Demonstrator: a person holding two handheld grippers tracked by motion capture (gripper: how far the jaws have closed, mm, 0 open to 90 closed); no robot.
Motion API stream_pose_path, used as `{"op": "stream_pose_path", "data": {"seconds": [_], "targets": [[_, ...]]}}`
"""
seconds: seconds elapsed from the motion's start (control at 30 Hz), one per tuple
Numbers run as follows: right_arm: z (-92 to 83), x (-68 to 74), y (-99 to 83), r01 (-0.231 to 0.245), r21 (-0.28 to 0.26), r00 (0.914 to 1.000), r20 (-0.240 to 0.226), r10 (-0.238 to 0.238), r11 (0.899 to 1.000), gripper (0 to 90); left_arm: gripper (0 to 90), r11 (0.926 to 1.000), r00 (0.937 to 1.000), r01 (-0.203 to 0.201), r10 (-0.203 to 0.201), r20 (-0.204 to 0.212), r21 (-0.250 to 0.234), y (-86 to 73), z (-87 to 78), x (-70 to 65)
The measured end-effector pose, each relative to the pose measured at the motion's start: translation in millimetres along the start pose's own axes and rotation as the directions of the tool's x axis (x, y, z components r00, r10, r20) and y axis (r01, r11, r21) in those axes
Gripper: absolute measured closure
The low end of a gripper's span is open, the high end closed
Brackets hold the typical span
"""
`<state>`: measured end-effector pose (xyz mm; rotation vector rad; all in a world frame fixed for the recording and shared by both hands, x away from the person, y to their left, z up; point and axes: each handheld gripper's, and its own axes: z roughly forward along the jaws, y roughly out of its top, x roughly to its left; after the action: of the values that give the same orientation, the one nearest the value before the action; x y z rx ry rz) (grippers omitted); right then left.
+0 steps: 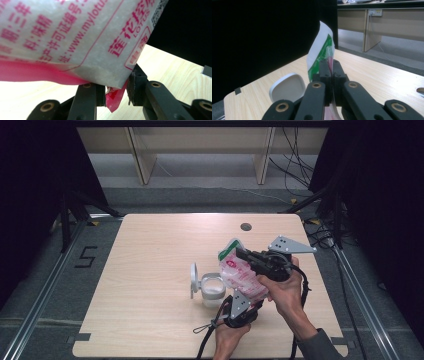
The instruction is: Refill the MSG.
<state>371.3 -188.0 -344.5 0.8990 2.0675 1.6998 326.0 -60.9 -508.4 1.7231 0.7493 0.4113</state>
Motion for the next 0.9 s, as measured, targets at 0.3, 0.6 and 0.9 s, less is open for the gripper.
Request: {"op": "stream_pose_path", "data": {"seconds": [0.3, 0.6, 0.9], "targets": [[-6.9, -1.6, -7.2, -0.033, -0.027, 0.9994, -0.008, 0.032, 0.999, 90.0, 71.0, 1.0000, 0.9999, 0.003, -0.003, 0.013, -0.001, -1.9, 3.0, -0.1], [-10.7, -3.6, -6.6, -0.017, -0.033, 0.9998, 0.004, 0.017, 0.999, 90.0, 68.5, 1.0000, 0.9996, 0.005, -0.005, 0.028, -0.004, -3.2, 2.8, 2.1], [-12.8, -5.6, -9.0, -0.028, -0.021, 0.9996, 0.003, 0.028, 0.999, 90.0, 58.3, 0.9992, 0.9997, 0.015, -0.016, 0.021, 0.037, -3.1, -0.1, 5.3]]}}
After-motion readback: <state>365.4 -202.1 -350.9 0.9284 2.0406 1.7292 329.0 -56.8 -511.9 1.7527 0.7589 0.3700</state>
